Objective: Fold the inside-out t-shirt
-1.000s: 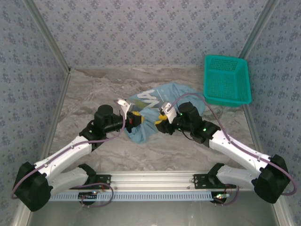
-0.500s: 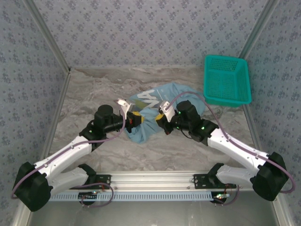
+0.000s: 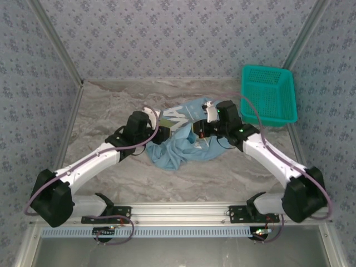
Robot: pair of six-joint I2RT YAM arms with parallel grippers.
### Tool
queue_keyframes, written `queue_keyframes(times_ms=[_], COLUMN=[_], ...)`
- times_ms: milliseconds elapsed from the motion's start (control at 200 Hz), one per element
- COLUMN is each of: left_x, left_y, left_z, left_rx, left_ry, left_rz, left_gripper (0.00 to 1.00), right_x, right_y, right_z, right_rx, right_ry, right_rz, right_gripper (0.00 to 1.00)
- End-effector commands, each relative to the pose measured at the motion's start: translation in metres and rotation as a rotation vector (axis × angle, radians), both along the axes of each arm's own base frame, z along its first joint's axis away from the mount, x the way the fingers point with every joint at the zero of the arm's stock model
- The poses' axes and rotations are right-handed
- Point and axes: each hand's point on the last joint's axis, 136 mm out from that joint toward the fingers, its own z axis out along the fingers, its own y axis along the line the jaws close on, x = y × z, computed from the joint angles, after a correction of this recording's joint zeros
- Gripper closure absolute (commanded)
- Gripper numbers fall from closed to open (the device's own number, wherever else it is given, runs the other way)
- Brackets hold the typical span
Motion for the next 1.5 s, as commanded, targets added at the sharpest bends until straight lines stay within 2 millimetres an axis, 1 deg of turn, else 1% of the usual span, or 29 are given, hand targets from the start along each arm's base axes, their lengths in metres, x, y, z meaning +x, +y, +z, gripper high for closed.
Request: queue_keyframes(times_ms=[0,70,120,200,240,280,335,415,490,600,809,879,1024,1149,1289,1334,1394,1494], left_x=[-0.018,-0.04,-0.057,-0.083,-0.091,-0.094,-0.087,-0.071,-0.053,-0.031,-0.002,0.002,0.007,0.017,0.017,0.017,0.015,0.015], left_y=[-0.012,-0.027,-0.037,-0.055,-0.063,-0.069,-0.074,-0.08,-0.08,-0.075,-0.057,-0.058,-0.066,-0.061,-0.062,-0.062,-0.064,-0.068], left_z=[0.01,0.014,0.016,0.02,0.019,0.015,0.003,-0.016,-0.03,-0.044,-0.07,-0.078,-0.097,-0.109,-0.128,-0.134,-0.14,-0.14], left_rx=[-0.025,-0.03,-0.016,-0.016,-0.014,0.003,0.059,0.16,0.262,0.374,0.583,0.625,0.669,0.753,0.792,0.796,0.786,0.75], left_ry=[-0.027,-0.073,-0.109,-0.153,-0.157,-0.146,-0.119,-0.086,-0.074,-0.065,-0.056,-0.045,-0.023,-0.027,0.013,0.03,0.048,0.059], left_rz=[-0.095,-0.196,-0.27,-0.381,-0.426,-0.452,-0.45,-0.438,-0.398,-0.33,-0.222,-0.229,-0.266,-0.26,-0.297,-0.307,-0.321,-0.328], left_gripper=[0.55,0.54,0.55,0.6,0.63,0.66,0.68,0.71,0.72,0.71,0.66,0.65,0.6,0.58,0.59,0.61,0.67,0.82], right_x=[0.009,0.019,0.023,0.026,0.026,0.027,0.028,0.029,0.031,0.032,0.034,0.037,0.042,0.047,0.05,0.05,0.052,0.052], right_y=[0.006,0.004,0.005,0.005,0.006,0.004,0.002,0.0,-0.003,-0.004,-0.009,-0.009,-0.007,-0.007,-0.006,-0.007,-0.008,-0.009], right_z=[-0.01,-0.017,-0.02,-0.021,-0.022,-0.022,-0.023,-0.025,-0.026,-0.028,-0.031,-0.033,-0.041,-0.045,-0.049,-0.05,-0.052,-0.056], right_rx=[0.083,0.097,0.107,0.108,0.107,0.108,0.108,0.111,0.115,0.121,0.129,0.132,0.143,0.155,0.154,0.153,0.152,0.147], right_ry=[0.169,0.202,0.219,0.227,0.23,0.23,0.233,0.238,0.24,0.245,0.253,0.256,0.278,0.288,0.292,0.295,0.296,0.301], right_rz=[-0.035,-0.051,-0.055,-0.052,-0.05,-0.053,-0.058,-0.063,-0.071,-0.07,-0.079,-0.083,-0.09,-0.096,-0.099,-0.102,-0.105,-0.109], right_gripper=[1.0,1.0,1.0,1.0,1.0,1.0,1.0,1.0,1.0,1.0,1.0,1.0,1.0,1.0,1.0,1.0,1.0,1.0])
